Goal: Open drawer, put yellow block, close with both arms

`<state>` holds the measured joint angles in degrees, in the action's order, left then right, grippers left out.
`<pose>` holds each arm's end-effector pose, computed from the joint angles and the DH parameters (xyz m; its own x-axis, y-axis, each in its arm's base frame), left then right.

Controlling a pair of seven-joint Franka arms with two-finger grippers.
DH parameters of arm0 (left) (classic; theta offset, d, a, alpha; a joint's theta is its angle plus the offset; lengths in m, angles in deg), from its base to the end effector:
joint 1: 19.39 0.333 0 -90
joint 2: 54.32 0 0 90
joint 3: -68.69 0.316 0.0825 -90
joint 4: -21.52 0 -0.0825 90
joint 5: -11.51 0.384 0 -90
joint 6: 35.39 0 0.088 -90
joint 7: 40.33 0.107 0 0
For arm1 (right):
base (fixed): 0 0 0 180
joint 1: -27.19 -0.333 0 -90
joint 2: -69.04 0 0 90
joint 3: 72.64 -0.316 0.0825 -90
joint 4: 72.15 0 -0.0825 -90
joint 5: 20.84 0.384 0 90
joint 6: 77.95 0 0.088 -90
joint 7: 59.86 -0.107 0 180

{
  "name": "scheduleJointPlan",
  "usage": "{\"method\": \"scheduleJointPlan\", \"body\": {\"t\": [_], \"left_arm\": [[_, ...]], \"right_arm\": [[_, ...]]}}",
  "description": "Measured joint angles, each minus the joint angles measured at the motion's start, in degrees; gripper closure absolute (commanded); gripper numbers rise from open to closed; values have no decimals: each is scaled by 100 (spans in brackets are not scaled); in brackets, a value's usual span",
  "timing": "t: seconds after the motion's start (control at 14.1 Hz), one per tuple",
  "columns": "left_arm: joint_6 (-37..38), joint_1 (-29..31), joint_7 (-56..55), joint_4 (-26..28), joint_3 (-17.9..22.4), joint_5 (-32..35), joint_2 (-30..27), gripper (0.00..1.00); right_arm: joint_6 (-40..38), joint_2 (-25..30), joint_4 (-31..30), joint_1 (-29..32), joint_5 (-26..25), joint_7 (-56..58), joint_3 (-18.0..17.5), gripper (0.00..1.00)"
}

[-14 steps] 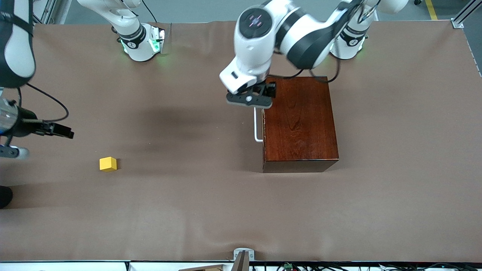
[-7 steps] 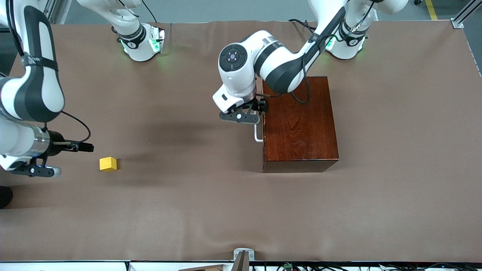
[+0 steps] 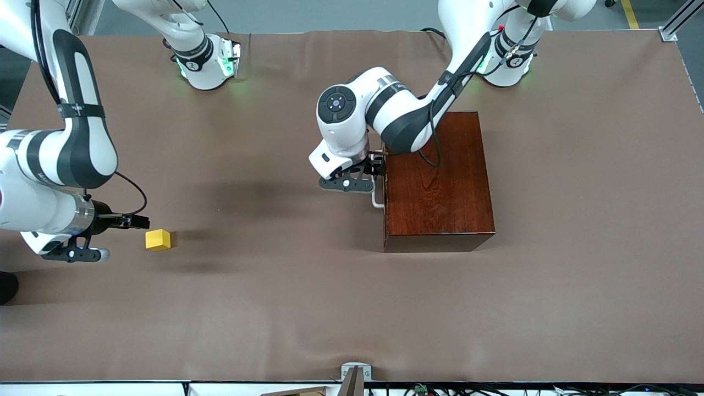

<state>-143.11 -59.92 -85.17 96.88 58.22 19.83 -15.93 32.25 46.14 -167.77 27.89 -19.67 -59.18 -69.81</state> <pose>0.4848 -0.5354 0.3400 0.9911 -0.1223 -0.0525 -0.1263 -0.9887 -0.0809 0.6464 -0.0353 0.3628 0.9880 -0.0550 -0.1442 -0.0557 -0.9984 -0.0004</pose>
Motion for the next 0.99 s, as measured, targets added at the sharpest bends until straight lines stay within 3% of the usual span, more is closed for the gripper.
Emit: {"method": "scheduleJointPlan", "body": {"t": [0.42,0.99], "left_arm": [[-4,-41,-25,0,-1,269,126,0],[-4,-176,-271,-4,1,343,261,0]], "right_arm": [[931,-1,-600,19,-2,233,17,0],[1665,-477,-544,172,-2,1032,36,0]]}}
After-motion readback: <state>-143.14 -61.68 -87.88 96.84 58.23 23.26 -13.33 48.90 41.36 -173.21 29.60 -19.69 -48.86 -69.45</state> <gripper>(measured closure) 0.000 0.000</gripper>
